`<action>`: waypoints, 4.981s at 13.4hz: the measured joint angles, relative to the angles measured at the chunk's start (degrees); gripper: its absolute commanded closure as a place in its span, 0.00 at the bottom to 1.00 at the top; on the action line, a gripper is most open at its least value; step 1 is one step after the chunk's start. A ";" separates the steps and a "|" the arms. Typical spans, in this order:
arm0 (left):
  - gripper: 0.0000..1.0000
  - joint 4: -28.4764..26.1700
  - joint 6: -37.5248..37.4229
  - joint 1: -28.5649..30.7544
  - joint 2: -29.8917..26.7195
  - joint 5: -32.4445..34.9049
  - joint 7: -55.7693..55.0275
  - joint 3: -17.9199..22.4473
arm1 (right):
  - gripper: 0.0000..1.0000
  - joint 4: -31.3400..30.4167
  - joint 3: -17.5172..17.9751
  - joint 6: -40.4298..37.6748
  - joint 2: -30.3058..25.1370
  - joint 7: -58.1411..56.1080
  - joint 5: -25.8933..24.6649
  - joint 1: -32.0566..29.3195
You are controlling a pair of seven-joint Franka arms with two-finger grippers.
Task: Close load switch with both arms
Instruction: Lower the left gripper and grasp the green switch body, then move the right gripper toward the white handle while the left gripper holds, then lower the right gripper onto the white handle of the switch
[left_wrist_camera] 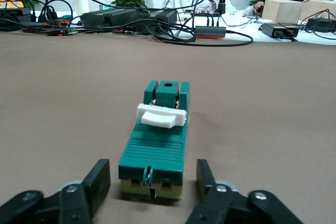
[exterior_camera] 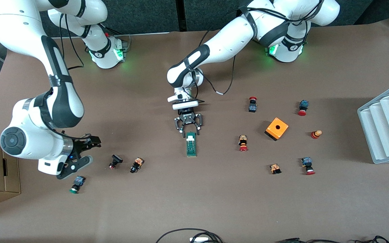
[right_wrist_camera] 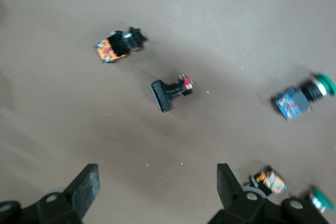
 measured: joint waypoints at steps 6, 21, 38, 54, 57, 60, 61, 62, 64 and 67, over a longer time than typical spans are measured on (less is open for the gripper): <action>0.46 0.02 -0.16 0.00 0.00 -0.06 -0.25 0.09 | 0.00 0.01 0.04 2.20 0.01 -8.06 3.23 3.19; 0.58 0.13 -0.06 -0.10 0.01 -0.01 -0.27 0.06 | 0.00 6.64 0.09 13.88 9.04 -20.15 3.26 15.40; 0.58 0.14 -0.06 -0.10 0.01 -0.01 -0.27 0.06 | 0.00 7.25 -0.27 22.85 16.59 -19.98 3.26 28.20; 0.58 0.14 -0.06 -0.10 0.01 -0.01 -0.27 0.06 | 0.00 6.98 -0.46 27.15 19.95 -17.75 3.26 30.38; 0.58 0.14 -0.06 -0.10 0.01 -0.01 -0.27 0.06 | 0.00 6.73 -0.46 27.64 20.35 -17.72 3.26 30.40; 0.58 0.14 -0.06 -0.10 0.01 -0.01 -0.27 0.06 | 0.00 6.67 -0.46 28.00 20.73 -17.72 3.27 30.42; 0.58 0.14 -0.06 -0.10 0.01 -0.01 -0.27 0.06 | 0.00 6.56 -0.45 28.07 20.75 -17.72 3.27 30.47; 0.58 0.14 -0.06 -0.10 0.01 -0.01 -0.27 0.06 | 0.00 6.46 -0.44 28.17 20.76 -17.72 3.27 30.63; 0.58 0.14 -0.06 -0.10 0.01 -0.01 -0.27 0.06 | 0.00 6.21 -0.44 28.44 20.75 -17.56 3.29 31.13; 0.58 0.14 -0.06 -0.10 0.01 -0.01 -0.27 0.06 | 0.00 5.73 -0.43 28.70 20.76 -16.21 3.30 32.03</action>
